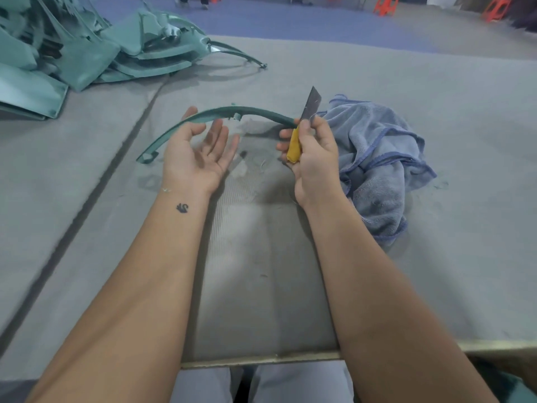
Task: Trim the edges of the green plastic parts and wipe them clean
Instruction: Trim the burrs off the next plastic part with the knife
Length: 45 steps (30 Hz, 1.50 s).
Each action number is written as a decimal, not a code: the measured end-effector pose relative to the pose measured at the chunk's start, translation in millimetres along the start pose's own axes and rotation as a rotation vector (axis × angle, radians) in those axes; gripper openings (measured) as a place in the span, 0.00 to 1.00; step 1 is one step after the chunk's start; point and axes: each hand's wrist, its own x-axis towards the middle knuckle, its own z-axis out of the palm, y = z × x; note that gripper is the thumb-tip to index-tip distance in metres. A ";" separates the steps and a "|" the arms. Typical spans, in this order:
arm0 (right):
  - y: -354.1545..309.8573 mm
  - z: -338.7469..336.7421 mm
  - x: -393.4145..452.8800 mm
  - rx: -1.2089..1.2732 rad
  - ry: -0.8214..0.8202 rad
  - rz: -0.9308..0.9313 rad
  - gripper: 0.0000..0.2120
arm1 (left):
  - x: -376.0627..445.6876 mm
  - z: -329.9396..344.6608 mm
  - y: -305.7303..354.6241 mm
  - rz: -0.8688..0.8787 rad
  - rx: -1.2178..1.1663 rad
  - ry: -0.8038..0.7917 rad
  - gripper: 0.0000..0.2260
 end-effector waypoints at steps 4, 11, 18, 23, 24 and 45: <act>-3.0 -1.5 1.3 0.014 0.025 -0.018 0.07 | -1.0 0.4 -1.5 0.124 0.287 -0.063 0.06; -1.1 -0.2 -1.8 -0.098 0.081 -0.057 0.05 | -6.0 7.0 -17.5 0.428 0.425 -0.179 0.09; 0.7 -1.2 -2.3 -0.124 0.251 -0.065 0.02 | -4.2 5.8 -23.0 0.566 0.406 -0.195 0.11; -3.4 -3.4 -3.2 -0.046 0.178 0.050 0.14 | -2.5 2.8 -21.2 0.659 0.404 -0.219 0.09; -4.1 -3.4 -3.4 -0.042 0.147 0.069 0.15 | -2.3 1.9 -20.6 0.664 0.429 -0.233 0.07; -4.6 4.7 -2.6 -0.129 -0.115 0.254 0.18 | -1.2 -2.2 -23.6 0.654 0.577 -0.255 0.05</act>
